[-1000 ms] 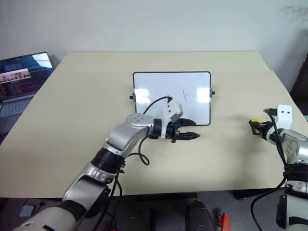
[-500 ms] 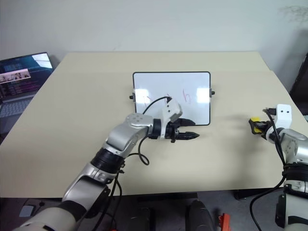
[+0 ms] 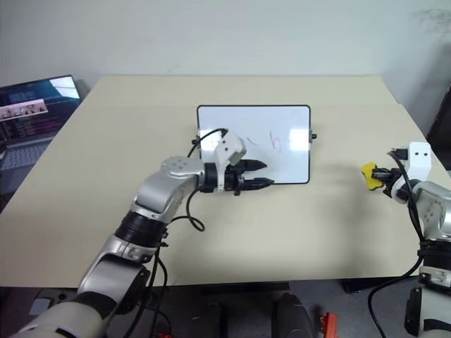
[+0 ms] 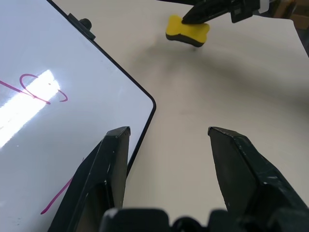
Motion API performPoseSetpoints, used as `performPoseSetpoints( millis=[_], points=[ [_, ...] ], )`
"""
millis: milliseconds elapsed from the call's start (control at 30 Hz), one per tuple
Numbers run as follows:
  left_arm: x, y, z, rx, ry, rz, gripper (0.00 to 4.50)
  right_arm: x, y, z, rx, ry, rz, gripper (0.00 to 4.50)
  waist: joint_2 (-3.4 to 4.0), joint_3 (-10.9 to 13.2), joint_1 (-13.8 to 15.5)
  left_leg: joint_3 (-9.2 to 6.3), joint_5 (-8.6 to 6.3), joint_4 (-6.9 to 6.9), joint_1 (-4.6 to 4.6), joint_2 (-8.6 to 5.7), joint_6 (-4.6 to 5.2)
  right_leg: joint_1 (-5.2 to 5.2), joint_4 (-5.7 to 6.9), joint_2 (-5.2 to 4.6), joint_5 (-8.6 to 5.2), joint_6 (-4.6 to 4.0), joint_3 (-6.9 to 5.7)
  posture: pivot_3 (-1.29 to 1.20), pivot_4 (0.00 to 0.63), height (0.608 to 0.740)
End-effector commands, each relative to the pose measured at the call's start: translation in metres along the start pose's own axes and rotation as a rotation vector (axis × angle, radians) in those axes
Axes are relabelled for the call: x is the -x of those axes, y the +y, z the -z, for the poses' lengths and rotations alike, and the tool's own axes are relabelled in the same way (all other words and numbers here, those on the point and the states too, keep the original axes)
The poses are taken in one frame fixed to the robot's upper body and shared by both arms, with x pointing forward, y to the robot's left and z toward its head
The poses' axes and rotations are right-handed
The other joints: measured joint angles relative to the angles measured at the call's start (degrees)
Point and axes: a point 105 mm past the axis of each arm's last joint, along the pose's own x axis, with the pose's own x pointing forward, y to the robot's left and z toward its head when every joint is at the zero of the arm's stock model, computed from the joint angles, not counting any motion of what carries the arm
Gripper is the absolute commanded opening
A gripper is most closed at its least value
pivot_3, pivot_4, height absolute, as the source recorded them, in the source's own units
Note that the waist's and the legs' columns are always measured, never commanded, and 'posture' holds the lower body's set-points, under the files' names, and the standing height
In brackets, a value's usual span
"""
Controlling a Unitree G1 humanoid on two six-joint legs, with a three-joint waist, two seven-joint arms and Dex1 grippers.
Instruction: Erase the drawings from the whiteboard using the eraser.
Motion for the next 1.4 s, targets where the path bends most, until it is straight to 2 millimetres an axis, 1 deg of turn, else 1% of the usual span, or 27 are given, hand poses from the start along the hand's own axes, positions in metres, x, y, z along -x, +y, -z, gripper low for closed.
performPoseSetpoints(
  millis=[33, 133, 200, 267, 300, 333, 400, 433, 500, 600, 767, 900, 1067, 1133, 1167, 1200, 1333, 1367, 1400],
  points=[
    [-0.001, -0.004, -0.011, -0.034, -0.032, 0.011, 2.79, 0.000, -0.011, -0.009, 0.003, -0.035, 0.054, 0.01, 0.00, 0.0, 0.1, 0.00, 0.00, 0.00, 0.00, 0.00, 0.00, 0.00, 0.00, 0.00, 0.01, -0.02, 0.00, 0.00, 0.150, 0.740],
    [-0.001, -0.005, -0.009, -0.034, -0.028, 0.010, 2.79, -0.005, -0.017, -0.001, -0.012, 0.000, 0.077, 0.01, 0.00, 0.0, 0.1, 0.02, 0.00, 0.00, 0.02, 0.00, 0.00, 0.00, 0.01, 0.00, 0.02, -0.03, 0.01, 0.00, 0.150, 0.740],
    [0.000, -0.004, -0.007, -0.033, -0.023, 0.007, 2.79, -0.008, -0.017, 0.007, -0.006, 0.039, 0.078, 0.01, 0.00, 0.0, 0.0, 0.01, 0.00, 0.00, 0.02, 0.01, 0.00, 0.00, 0.01, 0.00, 0.05, -0.10, 0.01, 0.00, 0.150, 0.740],
    [0.000, -0.004, -0.007, -0.032, -0.020, 0.006, 2.79, -0.011, -0.016, 0.011, -0.002, 0.056, 0.071, 0.01, 0.00, 0.0, -0.1, 0.02, 0.00, 0.00, 0.02, 0.01, 0.00, 0.00, 0.01, 0.00, 0.05, -0.09, 0.01, 0.00, 0.150, 0.740],
    [0.000, -0.004, -0.007, -0.032, -0.020, 0.005, 2.79, -0.011, -0.016, 0.011, -0.002, 0.057, 0.075, 0.41, 0.00, 0.0, -0.1, 0.01, 0.00, 0.00, 0.02, 0.01, 0.00, 0.00, 0.02, 0.00, 0.05, -0.09, 0.01, 0.00, 0.150, 0.740],
    [0.000, -0.004, -0.007, -0.032, -0.020, 0.005, 2.79, -0.012, -0.017, 0.012, -0.004, 0.057, 0.079, 0.60, 0.00, 0.0, -0.1, 0.01, 0.00, 0.00, 0.03, 0.01, 0.00, 0.00, 0.02, 0.00, 0.05, -0.09, 0.00, 0.00, 0.150, 0.740],
    [0.000, -0.004, -0.006, -0.032, -0.018, 0.002, 2.79, -0.012, -0.017, 0.009, -0.004, 0.047, 0.071, 1.20, 0.00, 0.0, -0.2, 0.02, 0.00, 0.00, 0.02, 0.00, 0.00, 0.00, 0.02, 0.00, 0.05, -0.09, 0.01, 0.00, 0.150, 0.740],
    [0.001, -0.004, -0.005, -0.033, -0.016, 0.001, 2.79, -0.011, -0.017, 0.005, -0.003, 0.034, 0.072, 1.62, 0.00, 0.0, -0.2, 0.02, 0.00, 0.00, 0.02, 0.01, 0.00, 0.00, 0.02, 0.00, 0.05, -0.09, 0.01, 0.00, 0.150, 0.740],
    [0.001, -0.003, -0.005, -0.033, -0.015, -0.002, 2.79, -0.009, -0.018, -0.003, -0.008, 0.004, 0.071, 2.27, 0.00, 0.0, -0.3, 0.02, 0.00, 0.00, 0.02, 0.00, 0.00, 0.00, 0.02, 0.00, 0.05, -0.09, 0.01, 0.00, 0.150, 0.740],
    [0.003, -0.001, -0.004, -0.033, -0.012, -0.009, 2.79, -0.005, -0.017, -0.014, -0.022, -0.033, 0.052, 2.27, 0.00, 0.0, -0.4, 0.02, 0.00, 0.00, 0.02, 0.01, 0.00, 0.00, 0.02, 0.00, 0.05, -0.09, 0.01, 0.00, 0.150, 0.740],
    [0.003, -0.001, -0.003, -0.033, -0.008, -0.014, 2.79, -0.007, -0.006, -0.011, -0.002, -0.016, 0.000, 2.27, 0.00, 0.0, -0.4, 0.01, 0.00, 0.00, 0.02, 0.00, 0.00, 0.00, 0.02, 0.00, 0.05, -0.08, 0.01, 0.00, 0.150, 0.740],
    [0.004, -0.001, -0.001, -0.031, -0.004, -0.020, 2.79, -0.005, 0.002, -0.020, -0.027, -0.066, -0.048, 2.27, 0.00, 0.0, -0.4, 0.01, 0.00, 0.00, 0.02, 0.00, 0.00, 0.00, 0.02, 0.00, 0.05, -0.08, 0.01, 0.00, 0.150, 0.740],
    [0.006, -0.001, 0.000, -0.029, 0.000, -0.023, 2.79, -0.008, 0.005, -0.008, 0.044, -0.003, -0.061, 2.27, 0.00, 0.0, -0.4, 0.01, 0.00, 0.00, 0.02, 0.00, 0.00, 0.00, 0.02, 0.00, 0.05, -0.08, 0.00, 0.00, 0.150, 0.740],
    [0.007, 0.000, 0.001, -0.028, 0.002, -0.025, 2.79, -0.009, 0.005, -0.008, 0.043, -0.004, -0.061, 2.27, 0.00, 0.0, -0.4, 0.01, 0.00, 0.00, 0.02, 0.00, 0.00, 0.00, 0.02, 0.00, 0.05, -0.08, 0.00, 0.00, 0.150, 0.740],
    [0.007, 0.000, 0.001, -0.027, 0.002, -0.026, 2.79, -0.009, 0.004, -0.010, 0.040, -0.010, -0.058, 2.65, 0.00, 0.0, -0.4, 0.01, 0.00, 0.00, 0.02, 0.00, 0.00, 0.00, 0.02, 0.00, 0.05, -0.08, 0.00, 0.00, 0.150, 0.740],
    [0.007, 0.000, 0.001, -0.026, 0.002, -0.027, 2.79, -0.008, 0.004, -0.011, 0.038, -0.014, -0.057, 2.83, 0.00, 0.0, -0.4, 0.01, 0.00, 0.00, 0.02, 0.00, 0.00, 0.00, 0.02, 0.00, 0.05, -0.08, 0.01, 0.00, 0.150, 0.740],
    [0.008, 0.001, 0.002, -0.023, 0.006, -0.030, 2.79, -0.007, 0.001, -0.016, 0.050, -0.027, -0.045, 4.25, 0.00, 0.0, -0.4, 0.01, 0.00, 0.00, 0.02, 0.00, 0.00, 0.00, 0.02, 0.00, 0.05, -0.09, 0.00, 0.00, 0.150, 0.740],
    [0.008, 0.001, 0.003, -0.024, 0.008, -0.031, 2.79, -0.006, 0.001, -0.016, 0.055, -0.026, -0.044, 4.46, 0.00, 0.0, -0.4, 0.01, 0.00, 0.00, 0.02, 0.00, 0.00, 0.00, 0.02, 0.00, 0.06, -0.09, 0.00, 0.00, 0.150, 0.740],
    [0.008, 0.001, 0.003, -0.024, 0.008, -0.031, 2.79, -0.007, 0.001, -0.015, 0.059, -0.021, -0.044, 4.46, 0.00, 0.0, -0.4, 0.01, 0.00, 0.00, 0.02, 0.00, 0.00, 0.00, 0.02, 0.00, 0.05, -0.09, 0.00, 0.00, 0.150, 0.740]
  ],
)
